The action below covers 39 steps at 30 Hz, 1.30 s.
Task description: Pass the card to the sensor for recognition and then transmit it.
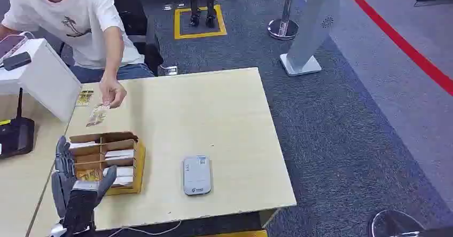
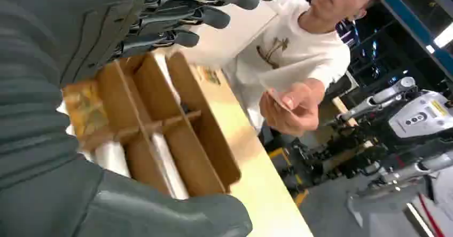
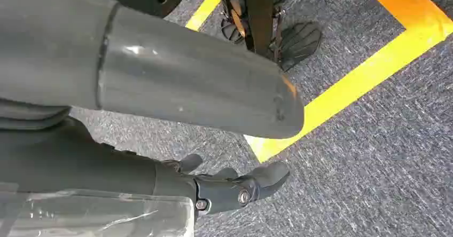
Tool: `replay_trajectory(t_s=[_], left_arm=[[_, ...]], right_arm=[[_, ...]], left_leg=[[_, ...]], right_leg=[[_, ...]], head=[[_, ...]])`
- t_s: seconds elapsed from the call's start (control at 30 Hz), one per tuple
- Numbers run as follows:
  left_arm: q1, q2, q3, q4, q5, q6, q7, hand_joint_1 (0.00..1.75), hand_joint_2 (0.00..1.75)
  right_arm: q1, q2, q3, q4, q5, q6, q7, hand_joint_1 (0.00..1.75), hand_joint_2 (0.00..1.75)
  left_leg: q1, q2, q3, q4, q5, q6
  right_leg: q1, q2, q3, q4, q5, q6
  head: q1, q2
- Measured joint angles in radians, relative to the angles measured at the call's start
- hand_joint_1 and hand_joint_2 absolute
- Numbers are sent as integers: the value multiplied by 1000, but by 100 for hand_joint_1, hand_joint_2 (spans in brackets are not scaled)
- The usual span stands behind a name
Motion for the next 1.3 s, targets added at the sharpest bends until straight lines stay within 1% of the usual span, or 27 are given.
replay_trajectory(t_s=[0.13,0.2,0.23,0.3,0.37,0.43,0.5,0.67,0.87,1.17,1.3], left_arm=[[-20,47,0,0,-71,-5,82,0,175],[-64,104,1,5,-158,-54,176,0,175],[-95,149,7,10,-211,-89,236,0,175],[-153,217,24,20,-297,-138,305,0,175],[-197,269,26,33,-349,-173,336,0,175],[-233,305,25,46,-403,-212,367,0,175],[-259,328,25,55,-417,-225,379,0,175],[-304,357,12,86,-450,-263,398,0,175],[-384,362,-43,151,-476,-304,409,0,175],[-412,362,-67,192,-479,-306,409,0,175],[-420,368,-91,196,-441,-339,412,0,175]], right_arm=[[0,-3,0,0,9,11,0,0,0],[0,-3,8,0,31,11,16,0,0],[-1,-2,15,1,41,13,25,0,0],[-1,-3,26,2,59,13,38,0,0],[-1,-3,32,2,69,13,43,0,0],[-2,-3,42,2,81,13,50,0,0],[-2,-3,50,2,83,13,52,0,0],[-2,-3,63,2,109,14,60,0,0],[-4,-2,92,3,135,25,70,0,0],[-3,-3,101,5,138,25,72,0,0],[-3,-2,103,5,143,24,78,0,0]], left_leg=[[0,0,0,0,0,0],[2,-1,-1,0,1,-1],[2,-1,-1,0,2,-2],[2,-1,-1,0,2,-2],[3,-1,-1,0,3,-3],[3,0,-1,0,3,-3],[3,0,-1,0,3,-3],[3,0,-1,0,3,-3],[3,1,-1,0,3,-3],[3,1,-1,0,3,-3],[3,1,-2,0,3,-3]], right_leg=[[0,0,0,0,0,0],[1,-1,-1,0,0,0],[2,-1,-1,0,0,-1],[2,-1,-1,1,1,-2],[2,-1,-1,1,1,-2],[2,0,-1,1,2,-3],[2,0,-1,1,2,-3],[2,0,-2,1,2,-3],[2,1,-2,1,2,-3],[2,2,-3,1,2,-3],[2,2,-3,1,2,-3]], head=[[0,0],[3,0],[4,0],[0,0],[0,0],[0,0],[0,0],[0,0],[0,0],[0,0],[0,0]])
